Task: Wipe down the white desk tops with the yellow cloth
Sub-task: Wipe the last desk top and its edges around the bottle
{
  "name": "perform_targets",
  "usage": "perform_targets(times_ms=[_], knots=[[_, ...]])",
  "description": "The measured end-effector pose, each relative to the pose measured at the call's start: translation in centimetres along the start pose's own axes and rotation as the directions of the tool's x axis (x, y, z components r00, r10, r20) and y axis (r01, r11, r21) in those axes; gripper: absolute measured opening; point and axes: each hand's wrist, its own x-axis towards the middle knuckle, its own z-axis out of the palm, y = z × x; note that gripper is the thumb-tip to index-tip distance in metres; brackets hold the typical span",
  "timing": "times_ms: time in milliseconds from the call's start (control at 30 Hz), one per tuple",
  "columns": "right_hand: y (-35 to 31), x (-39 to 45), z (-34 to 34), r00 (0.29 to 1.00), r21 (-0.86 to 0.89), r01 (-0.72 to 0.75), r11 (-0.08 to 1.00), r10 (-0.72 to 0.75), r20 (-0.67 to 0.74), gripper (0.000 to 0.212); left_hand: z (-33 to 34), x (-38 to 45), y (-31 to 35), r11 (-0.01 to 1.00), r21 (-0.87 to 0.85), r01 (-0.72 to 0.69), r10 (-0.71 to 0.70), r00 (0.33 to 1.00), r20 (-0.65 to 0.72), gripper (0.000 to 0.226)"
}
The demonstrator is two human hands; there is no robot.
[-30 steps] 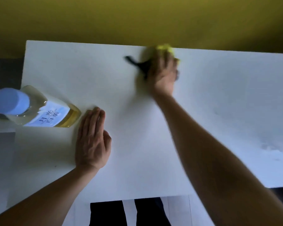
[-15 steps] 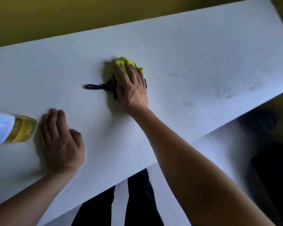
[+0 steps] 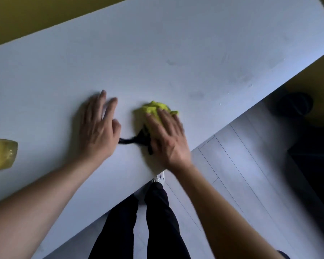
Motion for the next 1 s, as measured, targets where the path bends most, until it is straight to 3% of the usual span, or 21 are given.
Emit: perform_targets(times_ms=[100,233,367,467,600,667,733,800,900,1000], knots=[[6.2,0.7,-2.1,0.987,-0.042,-0.133,0.990,0.129,-0.092,0.060,0.8,4.5,0.4,0.998,0.056,0.040,-0.042,0.999,0.034,0.057],[13.8,3.1,-5.2,0.907,-0.057,-0.379,0.923,0.359,-0.219,0.065,1.2,7.6,-0.8,0.985,0.104,0.135,-0.140,0.989,0.045,0.062],[15.2,5.0,-6.0,0.810,0.003,-0.540,0.842,0.520,-0.272,0.067,1.7,7.7,-0.7,0.982,0.111,0.155,-0.158,0.987,0.021,0.061],[11.4,3.7,-4.2,0.882,-0.013,-0.434,0.901,0.421,-0.213,0.066,1.9,7.7,-0.5,0.980,0.101,0.172,-0.173,0.985,0.000,0.060],[0.8,1.3,0.2,0.995,0.082,-0.095,0.992,0.093,0.020,0.056,2.1,7.4,-0.7,0.981,0.072,0.178,-0.174,0.983,-0.057,0.057],[-2.4,2.0,1.6,0.995,0.099,0.077,0.992,-0.083,0.059,0.055,2.2,7.4,-0.8,0.971,0.070,0.228,-0.218,0.967,-0.129,0.053],[-2.2,4.0,1.9,0.986,0.098,0.156,0.983,-0.161,0.048,0.057,2.1,7.4,-0.8,0.959,0.074,0.273,-0.257,0.951,-0.174,0.051],[0.6,6.6,1.7,0.992,0.078,0.122,0.989,-0.125,0.024,0.058,2.1,7.5,-0.9,0.959,0.080,0.272,-0.256,0.952,-0.170,0.051],[7.6,10.9,0.2,0.995,0.001,-0.091,0.996,0.091,-0.050,0.060,2.1,7.3,-0.9,0.959,0.085,0.269,-0.254,0.955,-0.156,0.051],[13.0,14.9,-2.1,0.949,-0.023,-0.273,0.962,0.265,-0.170,0.059,2.3,7.5,-0.7,0.955,0.071,0.288,-0.275,0.950,-0.151,0.052]])
